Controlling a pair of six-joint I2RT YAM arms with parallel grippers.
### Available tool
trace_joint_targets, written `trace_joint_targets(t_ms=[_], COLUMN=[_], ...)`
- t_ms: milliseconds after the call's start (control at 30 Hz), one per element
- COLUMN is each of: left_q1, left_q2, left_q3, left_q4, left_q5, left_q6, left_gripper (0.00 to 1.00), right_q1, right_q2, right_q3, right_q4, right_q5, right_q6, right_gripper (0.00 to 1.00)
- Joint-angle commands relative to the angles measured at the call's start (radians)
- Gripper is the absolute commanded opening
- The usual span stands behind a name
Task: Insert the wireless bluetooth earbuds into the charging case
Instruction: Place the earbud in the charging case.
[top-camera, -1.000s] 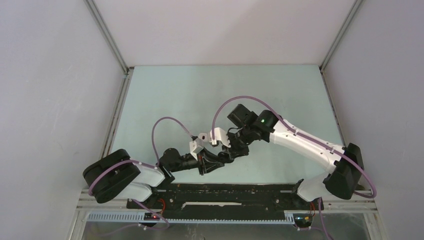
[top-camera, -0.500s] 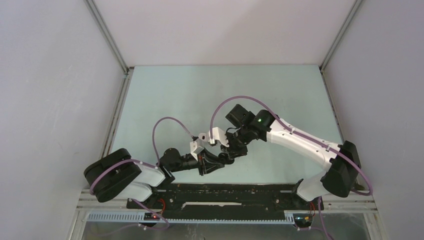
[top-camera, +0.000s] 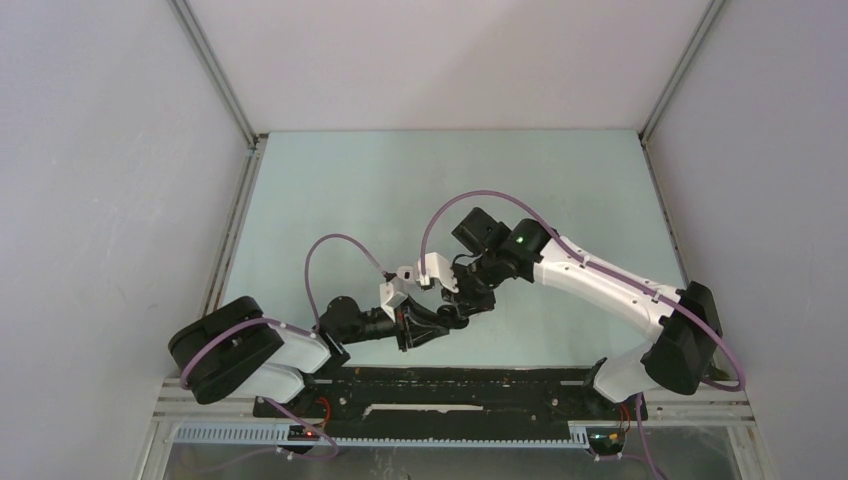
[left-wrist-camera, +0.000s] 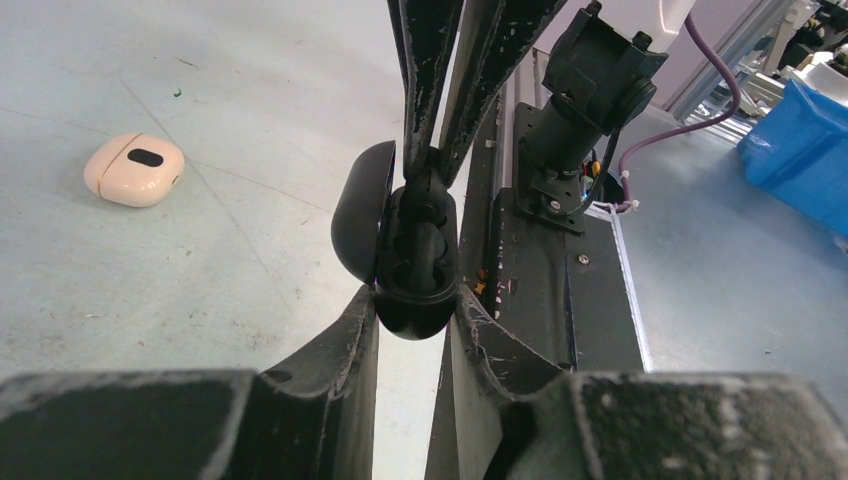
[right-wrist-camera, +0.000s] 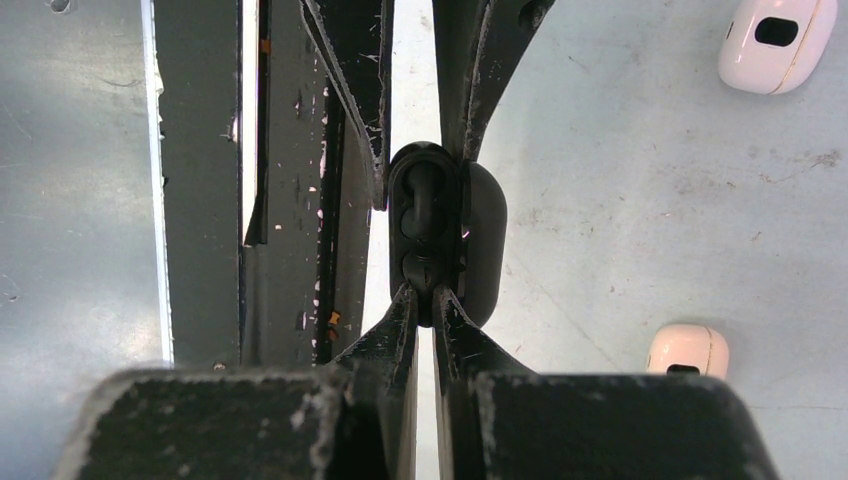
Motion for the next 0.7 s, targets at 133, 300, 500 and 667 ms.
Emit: trace_joint_targets(t_ms=[133,300,500,667], left_q1=[-0.008,-0.008,-0.007,-0.007], left_q2=[0.004,0.002,0.006,0.006], left_q3=[0.008,0.005,0.006,0.005], left_q4=[0.117,0.122,0.125,0.127], left_q5=[0.003,0.001,0.0,-0.001], left_q6=[-0.009,-0.011,-0.012,-0.014], left_gripper=[0.0,0.0,0.0,0.0], right_q1=[-0.008,-0.012,-0.029,-0.048], right_q2=[-0.01,-0.012,-0.025,-0.025], right_q3=[0.04,0.04,0.04,0.04], right_q4=[0.017,0.016,0.018,0.011], right_q5=[-0.013,-0.008,-0.072,-0.157], right_q6=[0.014,0.018,0.027,0.032], right_gripper=[0.04,0.04,0.05,0.05])
